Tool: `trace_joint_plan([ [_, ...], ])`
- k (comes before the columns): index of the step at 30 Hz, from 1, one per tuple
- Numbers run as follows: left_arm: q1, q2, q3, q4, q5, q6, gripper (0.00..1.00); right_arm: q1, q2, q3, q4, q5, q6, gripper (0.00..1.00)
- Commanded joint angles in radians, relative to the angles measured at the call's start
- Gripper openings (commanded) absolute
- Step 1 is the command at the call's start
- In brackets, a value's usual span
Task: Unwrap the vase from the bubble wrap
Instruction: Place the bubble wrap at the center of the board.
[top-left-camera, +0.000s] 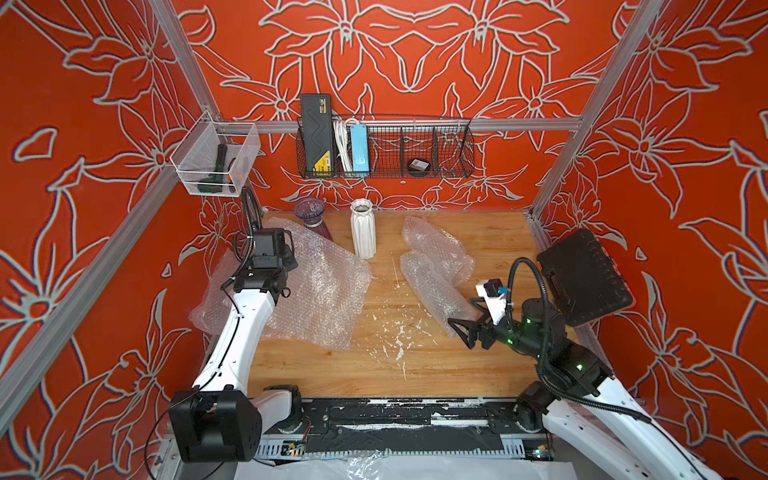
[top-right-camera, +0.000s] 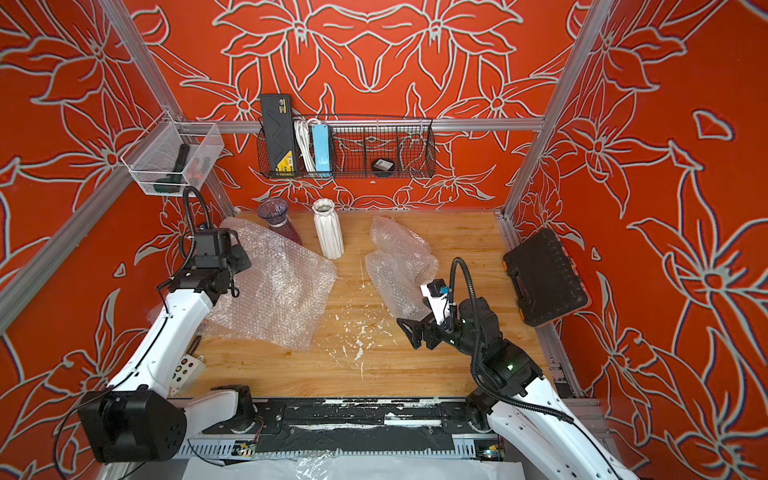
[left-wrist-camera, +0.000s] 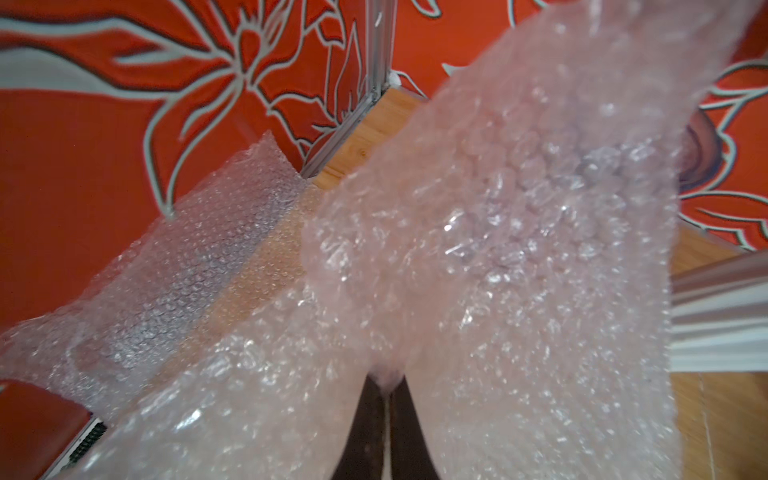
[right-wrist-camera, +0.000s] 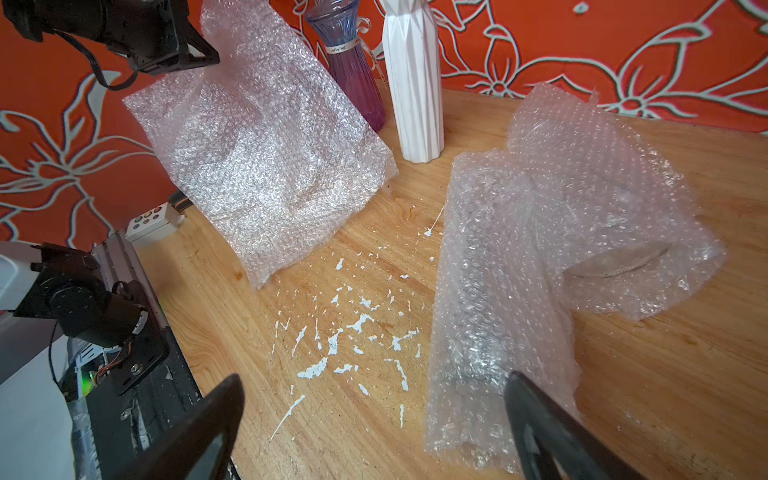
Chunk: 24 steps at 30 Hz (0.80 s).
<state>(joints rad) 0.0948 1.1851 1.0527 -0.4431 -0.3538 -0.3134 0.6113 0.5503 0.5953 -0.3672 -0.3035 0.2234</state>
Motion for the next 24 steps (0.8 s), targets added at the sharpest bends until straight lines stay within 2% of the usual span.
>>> trace_joint_plan([
  [1, 0.031, 0.003, 0.009, 0.061, -0.080, -0.022, 0.00, -0.004, -0.009, 0.013, 0.010, 0.008, -0.019, 0.98],
  [5, 0.061, 0.045, 0.062, 0.068, -0.172, 0.006, 0.00, -0.004, -0.016, 0.018, 0.006, 0.006, -0.029, 0.98],
  [9, 0.072, 0.076, 0.058, 0.156, -0.283, 0.054, 0.00, -0.004, -0.016, 0.022, -0.005, 0.004, -0.040, 0.98],
  [16, 0.118, 0.178, 0.050, 0.240, -0.325, 0.097, 0.01, -0.004, -0.028, 0.069, -0.075, 0.022, -0.077, 0.98],
  [17, 0.123, 0.195, 0.045, 0.251, -0.334, 0.098, 0.07, -0.004, -0.032, 0.074, -0.083, 0.026, -0.080, 0.98],
  [22, 0.143, 0.221, 0.034, 0.280, -0.323, 0.081, 0.71, -0.003, -0.036, 0.088, -0.104, 0.029, -0.074, 0.98],
  [24, 0.142, 0.208, 0.053, 0.264, -0.270, 0.071, 0.86, -0.004, -0.030, 0.093, -0.117, 0.034, -0.073, 0.98],
])
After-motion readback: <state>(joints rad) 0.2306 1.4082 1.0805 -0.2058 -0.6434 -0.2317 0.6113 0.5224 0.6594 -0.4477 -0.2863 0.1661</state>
